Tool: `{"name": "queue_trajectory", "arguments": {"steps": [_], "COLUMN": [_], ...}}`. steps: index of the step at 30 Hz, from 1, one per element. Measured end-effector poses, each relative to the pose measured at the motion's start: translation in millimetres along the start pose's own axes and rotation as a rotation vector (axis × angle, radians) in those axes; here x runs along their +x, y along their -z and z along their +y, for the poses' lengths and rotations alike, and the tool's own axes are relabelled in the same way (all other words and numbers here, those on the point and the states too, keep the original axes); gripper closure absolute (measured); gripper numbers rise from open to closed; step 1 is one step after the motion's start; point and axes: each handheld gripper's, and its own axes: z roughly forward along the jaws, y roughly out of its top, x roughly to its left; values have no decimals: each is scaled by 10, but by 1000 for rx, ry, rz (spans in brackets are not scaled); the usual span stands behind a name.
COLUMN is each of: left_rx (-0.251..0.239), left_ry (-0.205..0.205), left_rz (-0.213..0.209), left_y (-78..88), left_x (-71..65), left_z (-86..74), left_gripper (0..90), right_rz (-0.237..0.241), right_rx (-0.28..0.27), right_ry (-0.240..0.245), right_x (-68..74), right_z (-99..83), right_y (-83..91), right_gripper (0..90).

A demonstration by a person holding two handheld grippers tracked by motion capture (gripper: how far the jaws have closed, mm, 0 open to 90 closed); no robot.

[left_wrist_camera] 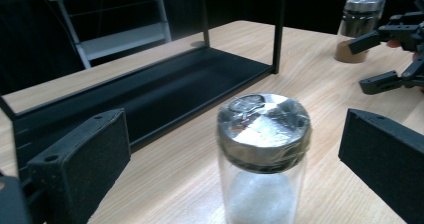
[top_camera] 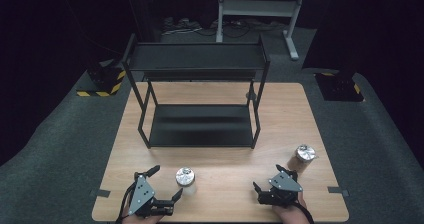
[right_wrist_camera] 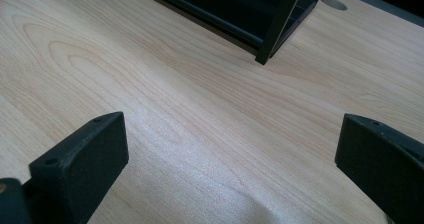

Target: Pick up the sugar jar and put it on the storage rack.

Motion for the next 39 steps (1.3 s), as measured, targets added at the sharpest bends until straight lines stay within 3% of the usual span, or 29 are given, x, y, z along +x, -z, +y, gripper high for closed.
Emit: {"name": "queue_trajectory", "arguments": {"steps": [5, 16, 31, 39], "left_rx": [-7, 9, 13, -1], "left_ry": [25, 34, 67, 91], "left_rz": [-16, -57, -65, -70], "left_y": [-39, -227, -374, -422], "left_x": [-13, -76, -67, -38], "left_z": [-14, -30, -97, -150], "left_gripper": [4, 4, 6, 72], "right_rz": [1, 2, 2, 2], "right_rx": [1, 2, 3, 2], "right_ry": [2, 11, 13, 7], "right_x": [0, 6, 8, 3], "right_z": [1, 5, 6, 3], "right_y": [0, -3, -4, -2], "right_gripper": [0, 0, 0, 0]}}
